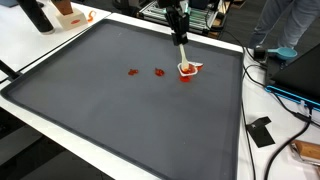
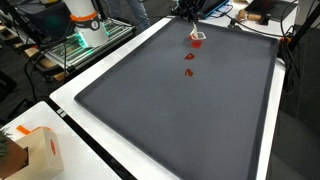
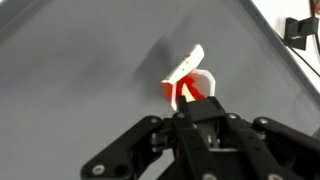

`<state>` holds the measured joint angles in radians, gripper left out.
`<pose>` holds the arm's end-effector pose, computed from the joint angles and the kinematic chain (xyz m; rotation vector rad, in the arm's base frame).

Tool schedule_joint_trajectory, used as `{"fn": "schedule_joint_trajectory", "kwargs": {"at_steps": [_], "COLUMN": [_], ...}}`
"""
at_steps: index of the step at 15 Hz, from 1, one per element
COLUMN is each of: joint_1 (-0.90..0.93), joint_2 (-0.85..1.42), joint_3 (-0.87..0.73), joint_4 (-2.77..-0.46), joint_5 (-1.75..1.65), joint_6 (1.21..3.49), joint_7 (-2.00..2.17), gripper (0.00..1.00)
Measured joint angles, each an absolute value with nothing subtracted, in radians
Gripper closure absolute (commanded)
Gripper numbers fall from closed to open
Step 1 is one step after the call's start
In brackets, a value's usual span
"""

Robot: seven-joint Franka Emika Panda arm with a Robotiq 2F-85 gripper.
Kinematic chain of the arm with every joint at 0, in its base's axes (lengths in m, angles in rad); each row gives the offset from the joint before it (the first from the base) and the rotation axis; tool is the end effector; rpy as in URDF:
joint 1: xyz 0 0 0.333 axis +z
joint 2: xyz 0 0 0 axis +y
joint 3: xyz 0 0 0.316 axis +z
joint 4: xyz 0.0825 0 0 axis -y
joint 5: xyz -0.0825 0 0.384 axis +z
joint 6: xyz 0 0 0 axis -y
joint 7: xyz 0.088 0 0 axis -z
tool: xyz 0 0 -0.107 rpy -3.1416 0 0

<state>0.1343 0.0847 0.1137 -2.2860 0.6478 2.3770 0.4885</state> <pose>0.5083 0.1352 0.3183 -2.5355 0.9476 0.2200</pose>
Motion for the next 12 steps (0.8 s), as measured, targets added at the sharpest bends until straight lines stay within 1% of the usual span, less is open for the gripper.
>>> {"fn": "schedule_joint_trajectory", "kwargs": {"at_steps": [12], "joint_1": [0.138], "joint_2": [0.138], "joint_3": [0.123], "joint_4": [-2.289], "joint_5": [0.658], "joint_6": [2.447], "joint_7": [0.504], "gripper": [0.94]}}
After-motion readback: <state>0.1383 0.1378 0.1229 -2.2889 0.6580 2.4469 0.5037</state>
